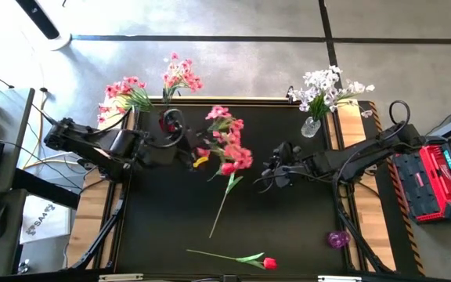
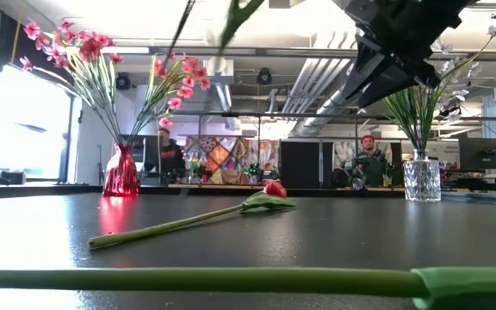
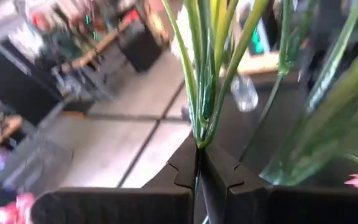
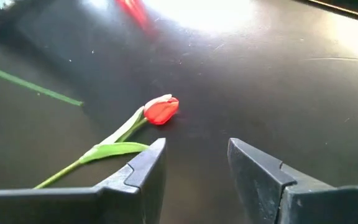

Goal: Sort flowers into vase by color
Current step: Put the pink flowers into the red flower vase

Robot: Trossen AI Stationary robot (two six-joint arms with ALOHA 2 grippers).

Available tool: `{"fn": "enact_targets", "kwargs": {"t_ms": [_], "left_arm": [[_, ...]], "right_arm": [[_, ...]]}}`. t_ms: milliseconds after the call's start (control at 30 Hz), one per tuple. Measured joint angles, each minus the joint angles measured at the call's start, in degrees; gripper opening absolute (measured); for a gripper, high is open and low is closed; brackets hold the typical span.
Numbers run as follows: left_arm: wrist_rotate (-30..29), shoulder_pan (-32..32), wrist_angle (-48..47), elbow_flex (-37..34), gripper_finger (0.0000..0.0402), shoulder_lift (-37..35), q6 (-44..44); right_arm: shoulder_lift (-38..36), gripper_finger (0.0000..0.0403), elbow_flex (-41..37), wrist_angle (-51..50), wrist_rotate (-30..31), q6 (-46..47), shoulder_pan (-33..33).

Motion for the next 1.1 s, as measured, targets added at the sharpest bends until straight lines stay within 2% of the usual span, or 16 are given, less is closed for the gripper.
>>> {"fn": "enact_targets", "kwargs": {"t_ms": [167,233,400,433,500,533,700,800,933,1100], "left_arm": [[-9.0,-1.2,15.7,0.0,0.0,0.0,15.3],[-9.0,-0.5,18.2,0.1,0.0,0.0,19.9],[-0.6,0.6,30.3,0.0,0.0,-0.7,18.3],[-0.5,1.0,30.4,0.1,0.0,-1.2,19.0],[-5.1,2.2,28.2,0.2,0.0,-1.3,18.5],[-7.3,2.5,27.1,0.2,0.0,-1.2,16.5],[-7.0,4.0,23.3,0.0,0.0,-1.1,3.2],[-9.0,5.7,14.5,-1.5,0.0,-1.3,-7.0],[-8.3,8.1,3.9,-7.2,0.0,-0.7,-23.1],[-8.8,11.3,4.6,-15.2,0.0,-3.0,-27.5]], "right_arm": [[0.0,0.0161,0.0,0.0,-0.5,-5.4,-2.6],[0.0,0.0161,0.0,0.0,-1.1,-8.0,-3.7],[0.0,0.0161,0.0,0.0,-2.9,-15.7,-7.0],[0.0,0.0161,0.0,0.0,-3.2,-17.3,-7.6],[0.0,0.0161,0.0,0.5,-3.4,-20.7,-8.9],[0.0,0.0161,0.0,0.9,-3.7,-22.7,-9.6],[0.0,0.0161,0.0,1.7,-6.7,-32.1,-12.7],[0.0,0.0161,0.0,3.2,-6.8,-37.1,-14.3],[0.0,0.0161,0.0,5.4,-8.8,-39.3,-16.2],[0.0,0.0161,0.0,6.7,-9.6,-38.4,-16.8]]}}
